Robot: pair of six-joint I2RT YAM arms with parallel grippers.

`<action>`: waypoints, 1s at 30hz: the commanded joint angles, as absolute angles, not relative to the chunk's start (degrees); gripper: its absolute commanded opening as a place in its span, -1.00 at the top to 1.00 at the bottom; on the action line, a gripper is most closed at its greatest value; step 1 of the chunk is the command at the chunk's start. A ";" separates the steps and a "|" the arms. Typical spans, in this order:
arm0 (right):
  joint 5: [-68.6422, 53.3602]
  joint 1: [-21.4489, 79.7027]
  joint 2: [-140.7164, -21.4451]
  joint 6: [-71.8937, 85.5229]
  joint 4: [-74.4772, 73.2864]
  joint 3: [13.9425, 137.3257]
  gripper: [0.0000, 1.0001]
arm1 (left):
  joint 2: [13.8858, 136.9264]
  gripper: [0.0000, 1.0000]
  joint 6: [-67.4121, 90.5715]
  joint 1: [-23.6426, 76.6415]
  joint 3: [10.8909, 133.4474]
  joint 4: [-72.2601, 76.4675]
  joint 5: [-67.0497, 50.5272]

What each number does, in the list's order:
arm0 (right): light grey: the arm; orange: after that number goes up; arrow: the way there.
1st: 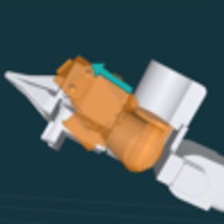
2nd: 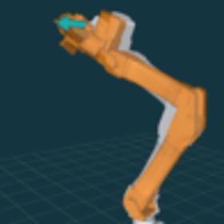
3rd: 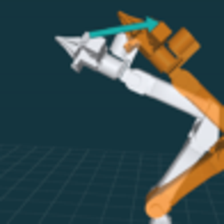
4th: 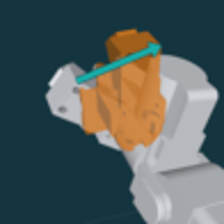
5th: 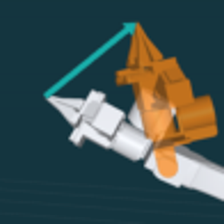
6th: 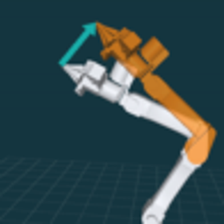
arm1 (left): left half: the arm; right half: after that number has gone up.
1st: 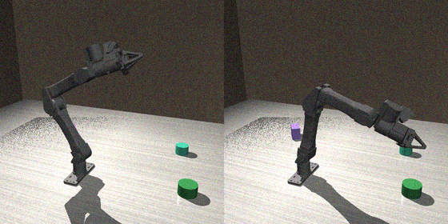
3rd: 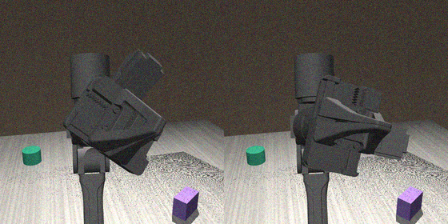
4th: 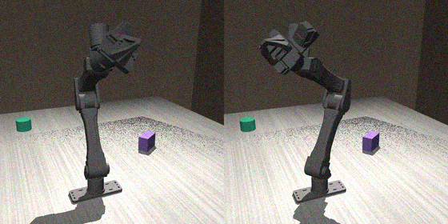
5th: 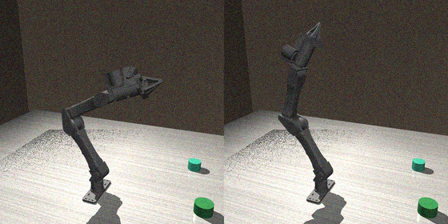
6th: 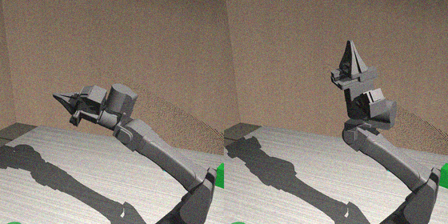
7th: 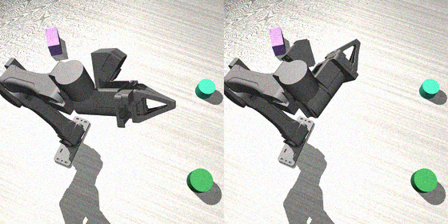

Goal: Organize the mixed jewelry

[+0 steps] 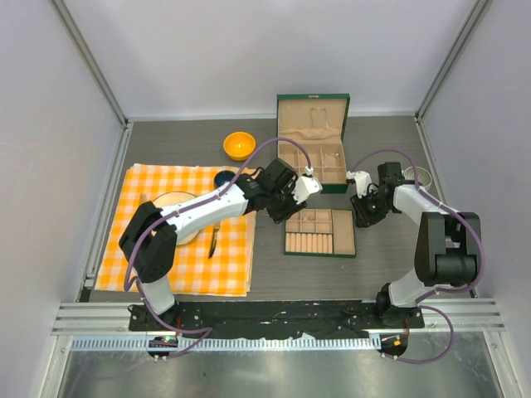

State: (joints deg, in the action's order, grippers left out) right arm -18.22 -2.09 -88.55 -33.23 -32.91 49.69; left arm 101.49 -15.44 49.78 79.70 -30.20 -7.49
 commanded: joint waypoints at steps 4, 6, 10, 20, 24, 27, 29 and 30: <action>-19.16 -1.67 -89.47 -34.10 -31.38 52.21 0.37 | 98.35 0.16 -15.82 49.31 79.01 -27.95 -7.12; -19.16 -1.58 -89.65 -34.19 -31.29 52.21 0.37 | 98.35 0.16 -15.82 49.13 78.84 -27.86 -7.12; -19.16 -1.32 -90.35 -34.10 -31.20 52.21 0.37 | 98.35 0.16 -15.82 49.13 78.57 -27.77 -7.12; -18.55 -1.23 -90.53 -34.19 -31.11 51.24 0.48 | 97.65 0.17 -15.73 48.52 77.96 -27.60 -7.12; -17.84 -1.23 -88.43 -34.36 -32.16 51.15 0.72 | 96.95 0.16 -15.64 48.34 77.61 -27.69 -7.21; -17.49 -1.23 -86.58 -34.63 -34.27 52.20 0.86 | 96.07 0.17 -15.21 48.16 77.26 -27.51 -7.21; -17.49 -1.14 -84.21 -34.72 -36.38 53.70 0.92 | 95.28 0.17 -14.68 47.90 76.82 -27.16 -7.56; -17.66 -1.14 -83.50 -34.72 -37.34 54.40 0.97 | 95.01 0.17 -14.42 47.90 76.82 -27.07 -8.17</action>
